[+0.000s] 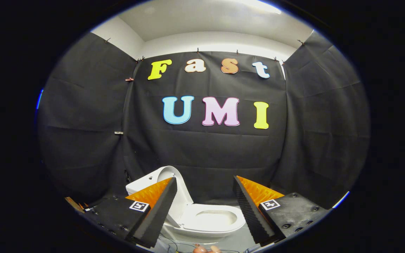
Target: Open the toilet lid.
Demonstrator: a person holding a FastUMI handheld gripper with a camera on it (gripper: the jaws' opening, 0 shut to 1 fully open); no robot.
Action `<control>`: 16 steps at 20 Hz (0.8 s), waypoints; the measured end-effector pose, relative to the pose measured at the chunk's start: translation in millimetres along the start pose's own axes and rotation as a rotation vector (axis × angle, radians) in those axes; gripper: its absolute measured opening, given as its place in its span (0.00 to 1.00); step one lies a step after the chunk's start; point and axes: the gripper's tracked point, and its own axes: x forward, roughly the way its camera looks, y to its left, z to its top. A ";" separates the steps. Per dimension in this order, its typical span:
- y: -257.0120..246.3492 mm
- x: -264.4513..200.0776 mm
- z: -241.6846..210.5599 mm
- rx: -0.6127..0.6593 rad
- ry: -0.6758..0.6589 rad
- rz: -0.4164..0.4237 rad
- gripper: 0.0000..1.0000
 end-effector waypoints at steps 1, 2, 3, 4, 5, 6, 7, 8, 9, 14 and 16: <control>0.3 1.2 -0.6 0.002 0.001 0.000 0.99; 0.9 1.2 -0.9 0.003 0.002 0.002 0.99; 2.3 0.2 -1.5 0.003 0.003 0.004 0.99; 2.7 -1.0 -1.7 0.002 0.003 0.006 0.99; 1.7 -1.4 -2.0 0.002 0.003 0.004 0.99; 1.4 -2.2 -1.4 0.004 0.002 0.004 0.99; 0.9 -2.6 -1.3 0.006 0.001 0.002 0.99; -0.5 -2.3 -1.8 0.007 0.001 0.000 0.99; -0.9 -2.5 -1.9 0.008 0.001 -0.002 0.99; -4.0 -4.6 0.2 0.009 -0.006 -0.013 0.99; -4.7 -4.3 -1.2 0.012 -0.005 -0.015 0.99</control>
